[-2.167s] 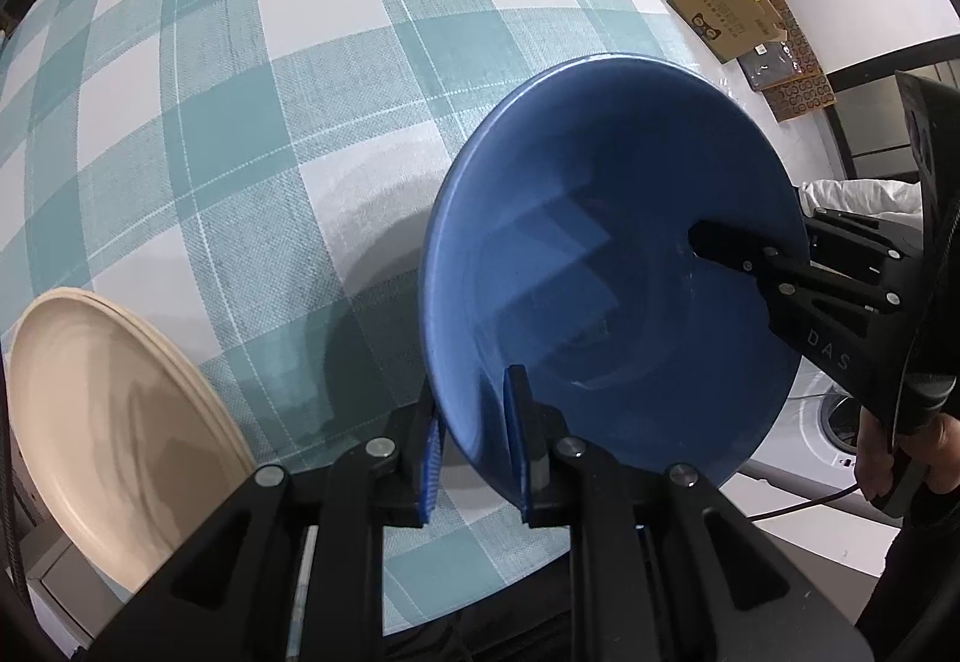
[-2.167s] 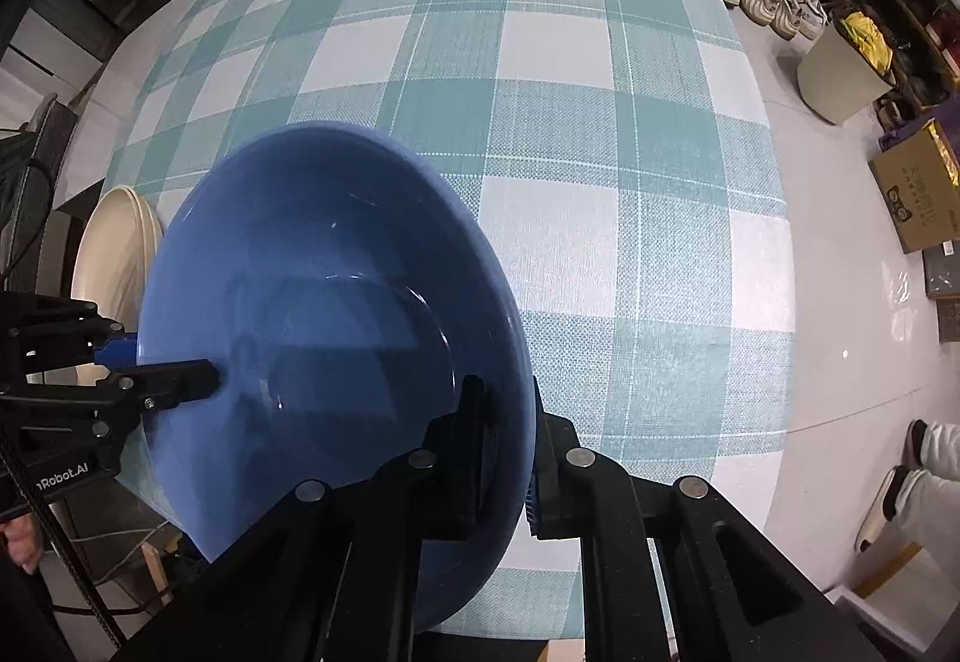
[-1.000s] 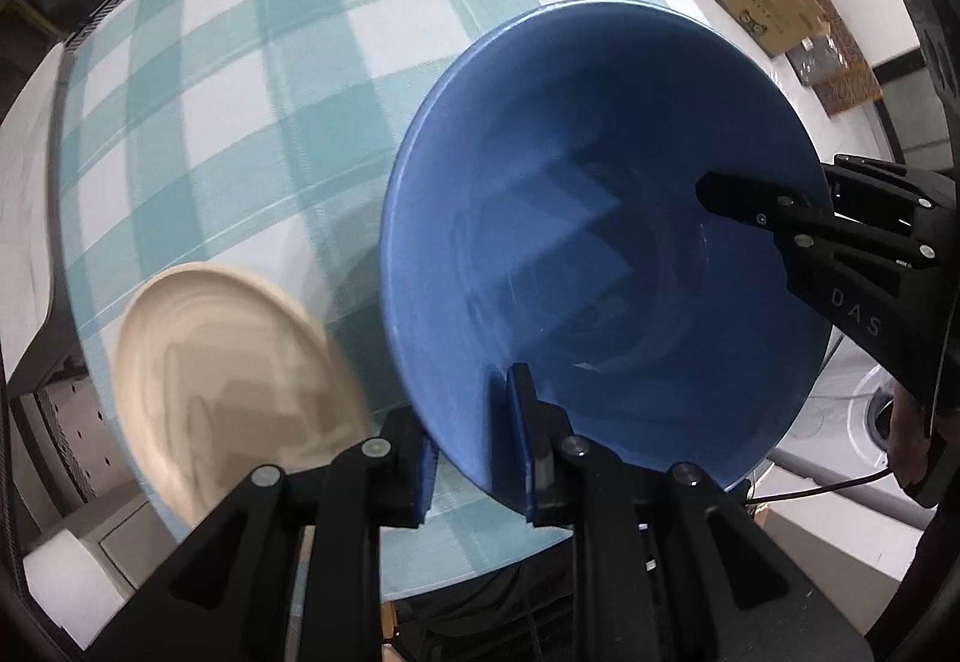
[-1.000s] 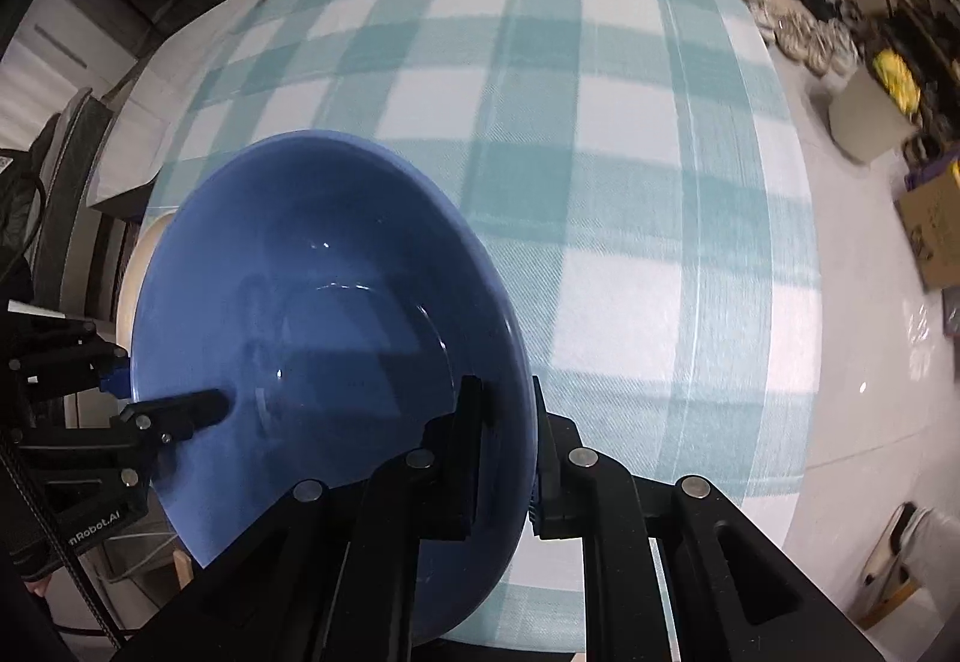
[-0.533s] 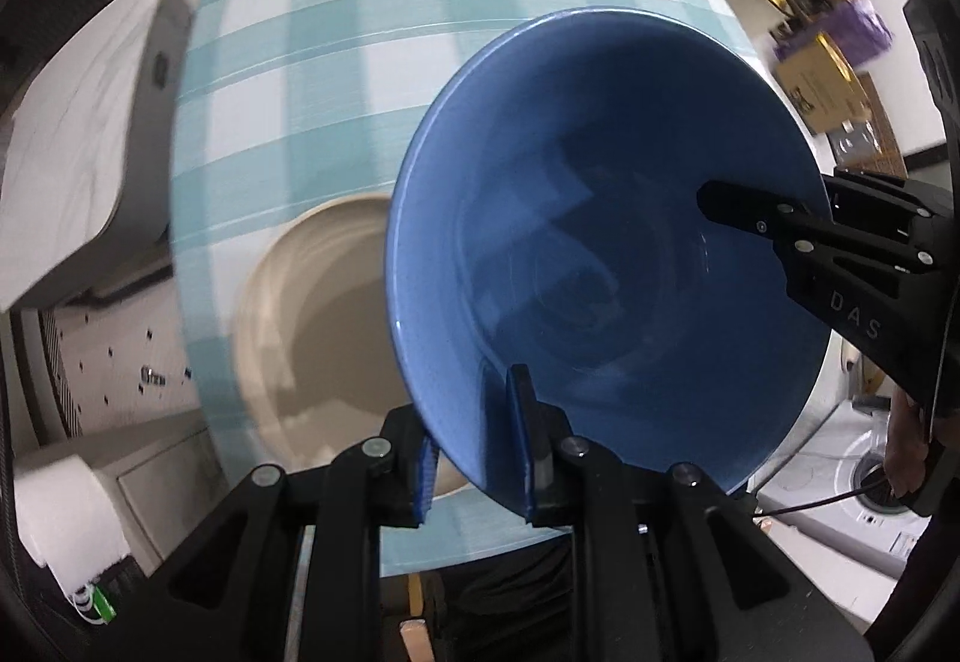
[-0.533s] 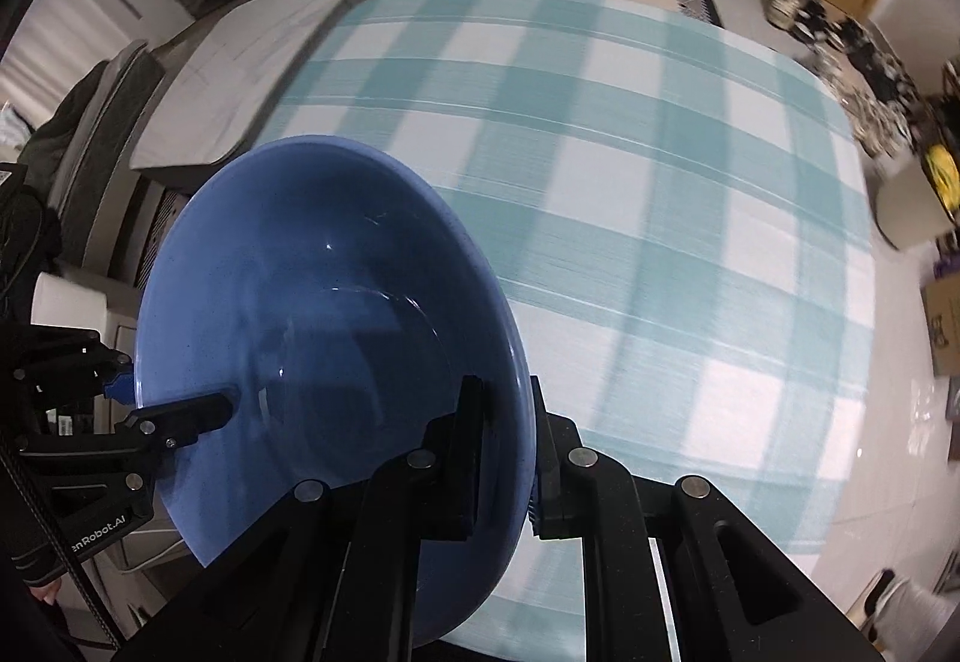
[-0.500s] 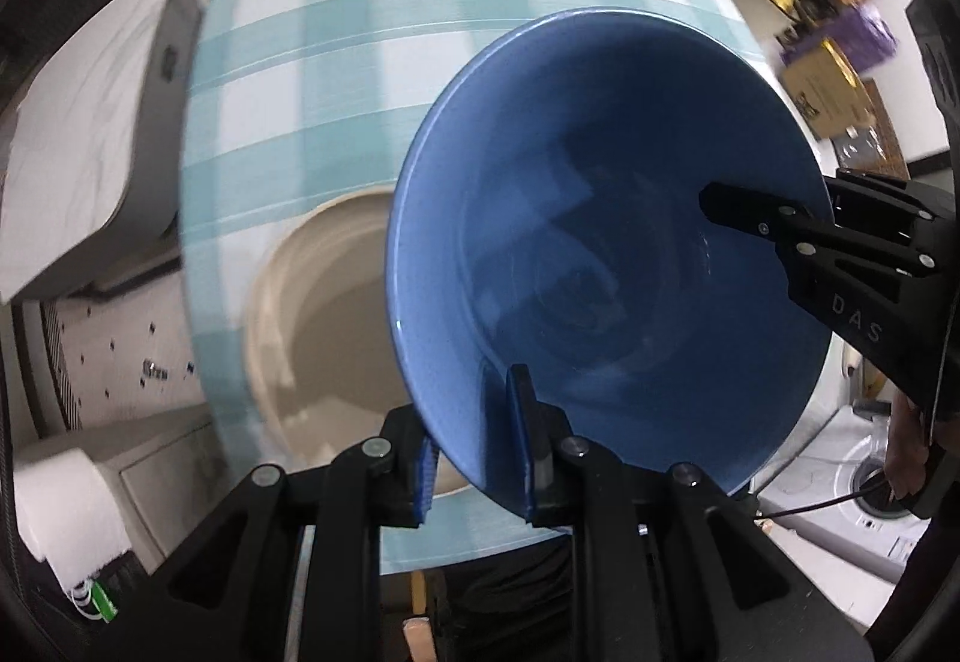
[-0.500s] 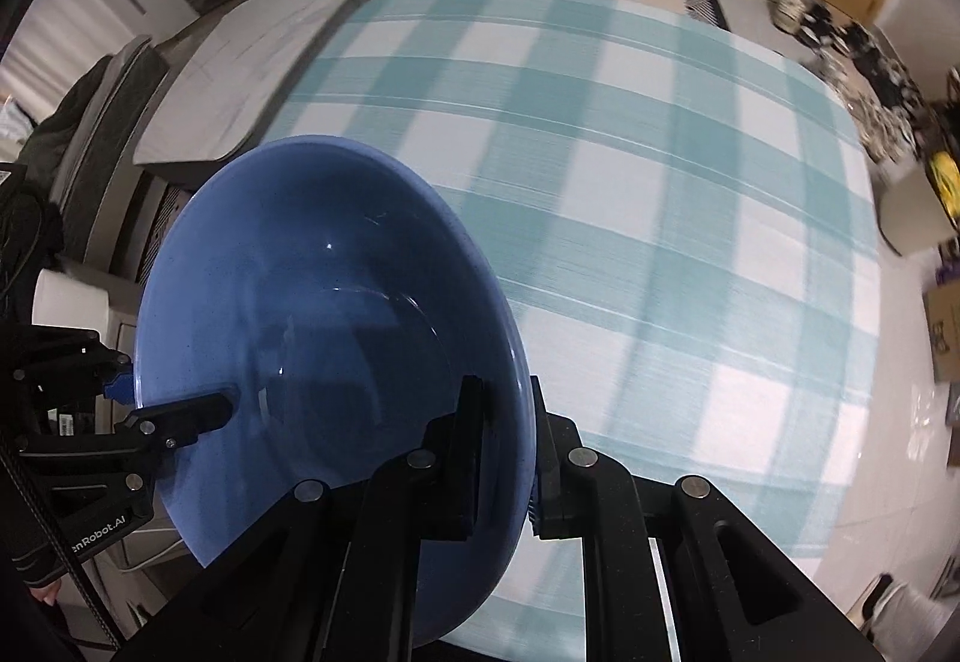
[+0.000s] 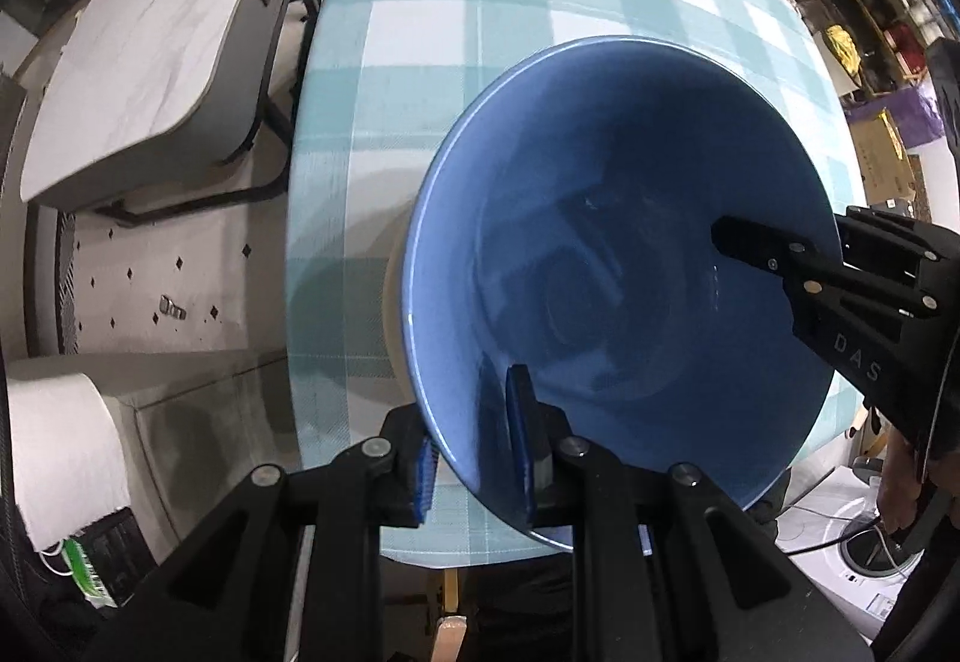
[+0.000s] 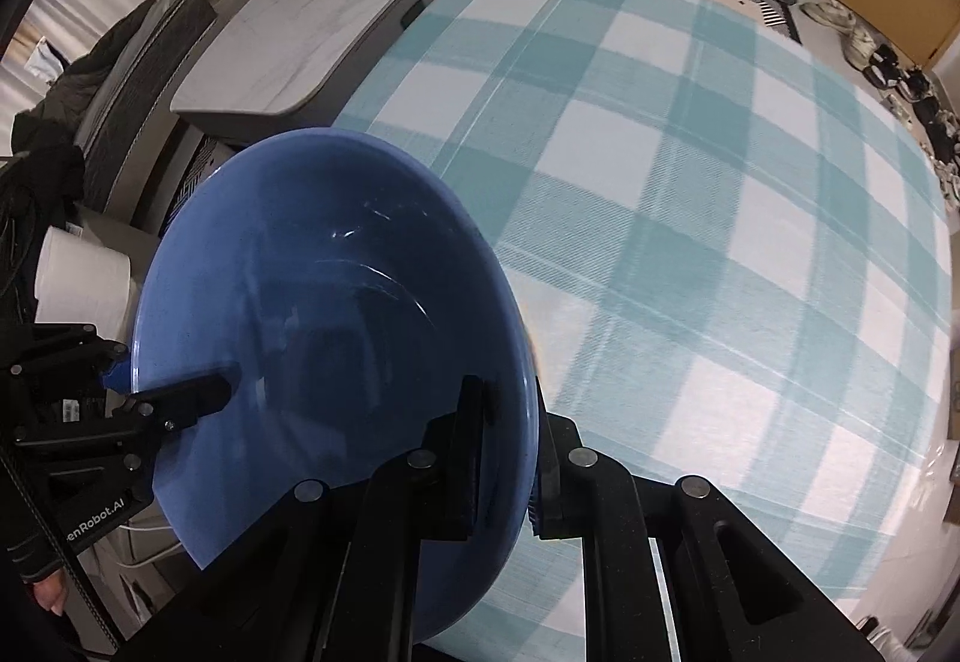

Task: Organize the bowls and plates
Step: 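Lift the nested blue bowls with both tools and carry them over the beige plates, then lower the blue bowls onto the beige plate stack and open both tools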

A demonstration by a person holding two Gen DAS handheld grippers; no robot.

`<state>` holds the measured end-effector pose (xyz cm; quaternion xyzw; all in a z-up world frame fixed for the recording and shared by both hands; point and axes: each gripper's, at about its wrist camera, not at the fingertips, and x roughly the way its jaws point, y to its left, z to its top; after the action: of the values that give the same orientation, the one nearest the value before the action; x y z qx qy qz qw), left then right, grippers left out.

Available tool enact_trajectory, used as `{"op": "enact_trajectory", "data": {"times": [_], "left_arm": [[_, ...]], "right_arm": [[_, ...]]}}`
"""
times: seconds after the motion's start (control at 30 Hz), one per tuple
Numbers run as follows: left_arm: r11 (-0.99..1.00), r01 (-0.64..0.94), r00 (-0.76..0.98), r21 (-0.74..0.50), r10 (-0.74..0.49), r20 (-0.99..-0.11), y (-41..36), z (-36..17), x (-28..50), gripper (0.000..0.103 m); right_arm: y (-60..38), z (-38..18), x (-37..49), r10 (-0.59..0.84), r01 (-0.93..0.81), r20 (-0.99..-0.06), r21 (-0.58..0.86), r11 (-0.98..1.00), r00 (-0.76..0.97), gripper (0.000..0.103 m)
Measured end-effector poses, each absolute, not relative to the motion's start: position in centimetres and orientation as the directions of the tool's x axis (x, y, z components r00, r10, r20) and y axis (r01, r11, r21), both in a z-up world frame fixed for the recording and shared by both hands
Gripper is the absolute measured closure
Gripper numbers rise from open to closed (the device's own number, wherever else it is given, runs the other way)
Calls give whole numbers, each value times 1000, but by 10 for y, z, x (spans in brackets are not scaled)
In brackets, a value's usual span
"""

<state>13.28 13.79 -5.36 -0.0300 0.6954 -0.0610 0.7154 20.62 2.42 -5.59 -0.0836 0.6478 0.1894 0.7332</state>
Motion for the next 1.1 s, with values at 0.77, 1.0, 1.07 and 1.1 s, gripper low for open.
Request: {"op": "enact_trajectory", "data": {"times": [0.77,1.0,1.07,1.1], "left_arm": [[986,8,22,-164,-165,-986,150,-77,131,76],[989,12,41,-150,-150,-988,149,-74,130,60],[989,12,45,-146,-147,-988,149,-73,130,58],[990,11,46,-137,-138,-989,150,-73,130,57]], "right_arm": [[34,-76,192,139,-427,-981,69,902,134,91],[32,-69,190,158,-431,-976,80,899,149,88],[32,-67,189,172,-433,-974,92,897,149,84],[32,-66,189,182,-435,-972,101,895,149,82]]}}
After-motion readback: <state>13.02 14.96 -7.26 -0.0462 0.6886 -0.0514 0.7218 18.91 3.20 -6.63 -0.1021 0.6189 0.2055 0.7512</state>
